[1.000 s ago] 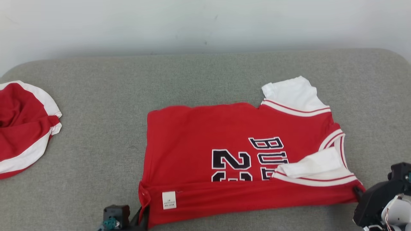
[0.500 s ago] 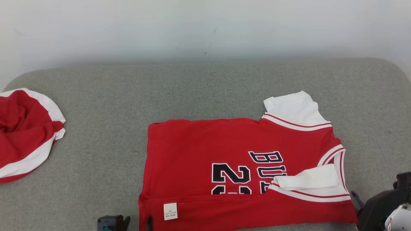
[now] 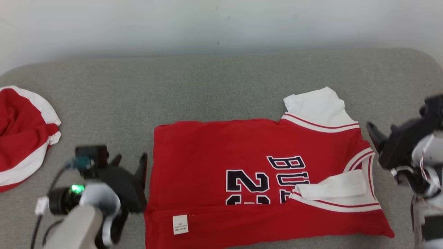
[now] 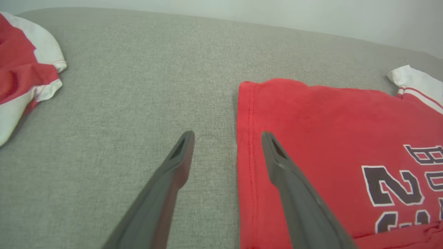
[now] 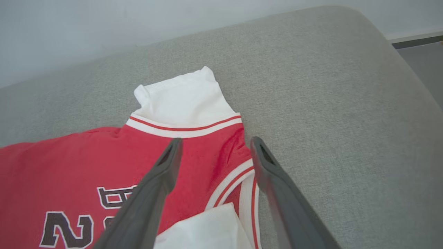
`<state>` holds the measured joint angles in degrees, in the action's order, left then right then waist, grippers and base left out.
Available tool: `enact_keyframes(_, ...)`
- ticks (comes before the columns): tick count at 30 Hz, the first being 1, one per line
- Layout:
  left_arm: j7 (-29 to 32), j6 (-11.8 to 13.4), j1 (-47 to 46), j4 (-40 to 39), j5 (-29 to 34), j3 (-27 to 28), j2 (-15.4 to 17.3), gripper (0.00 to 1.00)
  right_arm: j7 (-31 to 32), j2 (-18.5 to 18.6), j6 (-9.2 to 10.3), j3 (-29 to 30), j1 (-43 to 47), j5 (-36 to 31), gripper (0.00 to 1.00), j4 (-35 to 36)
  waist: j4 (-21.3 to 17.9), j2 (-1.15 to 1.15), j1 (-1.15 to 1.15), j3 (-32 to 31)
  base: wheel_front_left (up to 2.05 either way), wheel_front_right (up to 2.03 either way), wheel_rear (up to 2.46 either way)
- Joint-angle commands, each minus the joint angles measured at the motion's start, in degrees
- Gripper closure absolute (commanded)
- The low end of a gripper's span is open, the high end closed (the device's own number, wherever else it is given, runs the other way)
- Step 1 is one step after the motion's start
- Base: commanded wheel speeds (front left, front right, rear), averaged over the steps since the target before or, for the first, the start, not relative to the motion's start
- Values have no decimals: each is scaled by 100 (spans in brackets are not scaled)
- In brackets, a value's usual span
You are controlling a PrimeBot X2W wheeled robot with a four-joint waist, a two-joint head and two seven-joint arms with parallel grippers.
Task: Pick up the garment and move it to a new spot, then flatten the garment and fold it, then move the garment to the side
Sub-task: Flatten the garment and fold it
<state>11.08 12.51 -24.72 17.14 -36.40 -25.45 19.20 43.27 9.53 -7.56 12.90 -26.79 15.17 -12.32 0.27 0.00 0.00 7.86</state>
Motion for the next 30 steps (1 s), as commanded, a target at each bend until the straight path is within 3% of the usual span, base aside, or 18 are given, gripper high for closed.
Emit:
enact_keyframes(1, 41, -29, -163, 41, -104, 33, -5, 0, -8, 120, 13, -49, -161, -7, 0, -50, -44, 0, 0, 202, 0, 0, 0)
enact_keyframes(14, 1144, -490, -2260, 1170, -89, -285, -285, 0, -577, 430, 13, -968, -2384, -279, 0, -1938, -87, 0, 0, 1232, 0, 0, 0)
enact_keyframes(30, 1577, -810, -2857, 1815, 418, -1001, -226, 0, -1205, 703, 13, -1333, -2891, -65, 0, -2970, -22, 0, 0, 1459, 0, 0, 0)
